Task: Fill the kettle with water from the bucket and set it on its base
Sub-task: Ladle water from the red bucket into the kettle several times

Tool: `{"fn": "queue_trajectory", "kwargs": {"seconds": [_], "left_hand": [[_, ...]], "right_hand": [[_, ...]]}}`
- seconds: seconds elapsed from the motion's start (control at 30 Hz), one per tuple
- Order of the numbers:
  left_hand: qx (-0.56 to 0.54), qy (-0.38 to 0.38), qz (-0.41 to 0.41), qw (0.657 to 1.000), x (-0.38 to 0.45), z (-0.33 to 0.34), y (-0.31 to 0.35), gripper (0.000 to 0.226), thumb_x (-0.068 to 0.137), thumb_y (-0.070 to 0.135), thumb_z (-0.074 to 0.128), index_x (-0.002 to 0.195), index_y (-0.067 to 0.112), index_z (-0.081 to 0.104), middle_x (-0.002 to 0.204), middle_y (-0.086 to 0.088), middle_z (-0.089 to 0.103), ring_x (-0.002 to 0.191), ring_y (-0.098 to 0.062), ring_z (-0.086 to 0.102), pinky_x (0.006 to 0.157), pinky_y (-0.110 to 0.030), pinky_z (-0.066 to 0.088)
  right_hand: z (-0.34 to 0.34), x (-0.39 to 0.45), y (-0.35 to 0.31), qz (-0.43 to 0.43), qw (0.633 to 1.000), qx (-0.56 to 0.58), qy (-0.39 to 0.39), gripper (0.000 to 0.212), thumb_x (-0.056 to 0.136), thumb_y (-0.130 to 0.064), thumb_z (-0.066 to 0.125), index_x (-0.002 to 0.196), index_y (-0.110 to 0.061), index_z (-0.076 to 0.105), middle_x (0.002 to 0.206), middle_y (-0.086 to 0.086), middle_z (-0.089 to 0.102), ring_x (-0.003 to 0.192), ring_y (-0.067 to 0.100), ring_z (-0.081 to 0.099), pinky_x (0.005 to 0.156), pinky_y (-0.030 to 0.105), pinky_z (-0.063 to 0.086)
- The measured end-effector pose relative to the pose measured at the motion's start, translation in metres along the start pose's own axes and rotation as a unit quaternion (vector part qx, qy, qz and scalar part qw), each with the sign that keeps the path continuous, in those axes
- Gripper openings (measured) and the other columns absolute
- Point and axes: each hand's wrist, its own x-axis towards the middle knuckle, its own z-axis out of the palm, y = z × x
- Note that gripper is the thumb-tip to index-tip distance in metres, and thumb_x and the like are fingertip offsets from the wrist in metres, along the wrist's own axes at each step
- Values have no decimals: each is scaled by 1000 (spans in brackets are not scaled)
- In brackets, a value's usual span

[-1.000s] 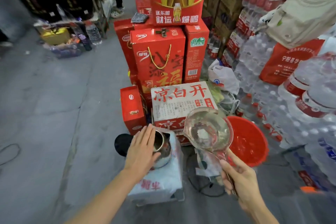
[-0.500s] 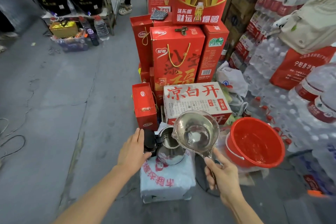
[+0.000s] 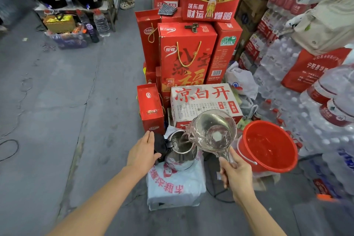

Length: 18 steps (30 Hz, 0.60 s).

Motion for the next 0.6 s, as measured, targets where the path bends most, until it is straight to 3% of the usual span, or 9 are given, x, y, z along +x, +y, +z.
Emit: {"fn": "queue_trajectory", "kwargs": {"seconds": [0.37,0.6], "left_hand": [[-9,-2,-3,1000,3,0,0,89,88,45,64,153,9,15,161,-7,18,141,-24,34,103,-35,44],[-17,-4,-8,1000,3,-3,3,87,88,41,65,153,9,17,161,-7,19,140,-25,35,106,-35,40]], "right_hand": [[3,9,6,-35,997,-59,34,62,94,-9,65,131,-50,37,48,2,53,42,19,40,41,28,39],[4,16,14,-62,991,-104,51,62,92,-15,68,134,-50,36,57,11,55,42,13,43,41,26,42]]}}
